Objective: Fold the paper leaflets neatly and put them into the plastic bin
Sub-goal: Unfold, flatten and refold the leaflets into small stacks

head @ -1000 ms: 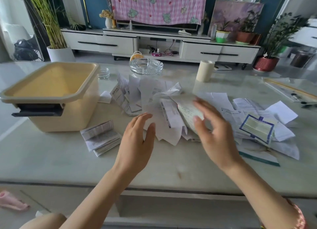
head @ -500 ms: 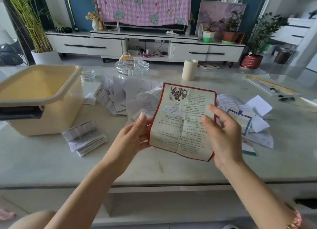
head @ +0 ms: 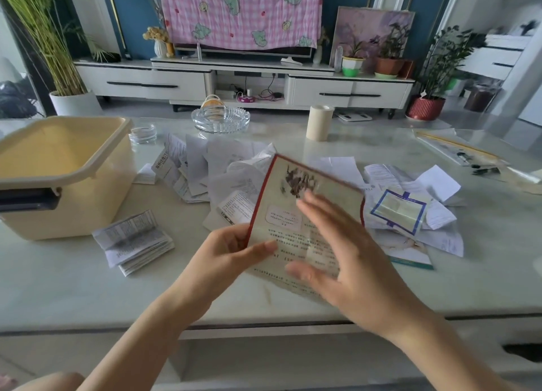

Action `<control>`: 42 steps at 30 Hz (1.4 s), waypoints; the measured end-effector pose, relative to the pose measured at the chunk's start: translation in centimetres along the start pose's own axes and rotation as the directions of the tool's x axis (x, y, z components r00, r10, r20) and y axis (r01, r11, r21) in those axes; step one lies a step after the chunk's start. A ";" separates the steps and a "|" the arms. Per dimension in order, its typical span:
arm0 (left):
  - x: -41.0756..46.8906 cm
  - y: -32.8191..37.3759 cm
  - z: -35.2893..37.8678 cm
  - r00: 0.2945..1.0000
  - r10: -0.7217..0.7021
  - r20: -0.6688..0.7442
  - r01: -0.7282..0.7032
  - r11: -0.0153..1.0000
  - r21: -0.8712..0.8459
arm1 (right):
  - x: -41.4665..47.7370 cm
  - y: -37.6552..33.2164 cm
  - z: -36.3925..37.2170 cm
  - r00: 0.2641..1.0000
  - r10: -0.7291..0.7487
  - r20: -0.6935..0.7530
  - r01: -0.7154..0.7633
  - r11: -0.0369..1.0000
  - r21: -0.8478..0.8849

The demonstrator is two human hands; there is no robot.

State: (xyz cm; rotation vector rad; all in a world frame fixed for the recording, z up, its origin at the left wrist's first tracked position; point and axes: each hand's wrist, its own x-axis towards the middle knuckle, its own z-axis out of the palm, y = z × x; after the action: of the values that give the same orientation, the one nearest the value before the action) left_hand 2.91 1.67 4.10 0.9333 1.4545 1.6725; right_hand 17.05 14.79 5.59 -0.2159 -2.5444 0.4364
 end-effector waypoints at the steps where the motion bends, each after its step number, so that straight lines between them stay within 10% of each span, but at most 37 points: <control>1: -0.2 0.1 0.2 0.999 0.009 0.035 -0.009 1.000 -0.002 | -0.2 -0.1 0.1 0.996 0.042 0.079 -0.044 0.999 0.022; 6: -0.6 0.7 0.6 0.971 0.209 -0.113 -0.198 0.975 0.103 | -0.4 -0.1 -0.2 0.965 0.217 0.148 -0.255 0.911 0.324; 9: -0.3 0.4 0.4 0.928 0.215 -0.304 -0.173 0.972 0.158 | 0.2 0.0 -0.7 0.927 0.347 0.140 -0.352 0.683 0.639; 11: -0.6 0.3 1.2 0.983 0.049 -0.178 -0.042 0.998 0.044 | 0.4 0.1 -0.6 0.889 0.414 0.198 -0.400 0.488 0.776; 14: -1.0 -0.2 2.7 0.984 -0.178 -0.031 0.168 0.966 -0.196 | 0.4 0.1 0.3 0.832 0.494 0.253 -0.459 0.356 0.814; 20: -1.0 -0.5 2.8 0.945 -0.050 -0.322 0.045 0.999 -0.025 | 0.2 0.1 0.5 0.807 0.496 0.320 -0.531 0.371 0.762; 27: -0.8 0.6 1.9 0.954 -0.232 -0.193 0.184 0.954 -0.235 | 0.4 0.7 -0.3 0.734 0.451 0.507 -0.616 0.129 0.777; 32: -0.8 0.9 0.7 0.924 -0.383 0.027 0.369 0.869 -0.329 | 0.3 0.4 -0.6 0.820 0.370 0.437 -0.550 0.294 0.782; 36: -1.5 0.5 1.0 0.891 -0.431 0.147 0.441 0.896 -0.045 | 0.2 0.2 -0.4 0.879 0.302 0.368 -0.469 0.421 0.776; 42: -1.8 -0.1 1.2 0.942 -0.334 0.025 0.332 0.942 0.056 | 0.5 0.2 -0.1 0.833 0.402 0.379 -0.536 0.416 0.735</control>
State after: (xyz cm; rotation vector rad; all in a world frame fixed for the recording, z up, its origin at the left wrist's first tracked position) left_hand 4.84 0.66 3.95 0.6916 1.5412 1.3699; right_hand 16.70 15.11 5.88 -0.5572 -2.0511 1.8789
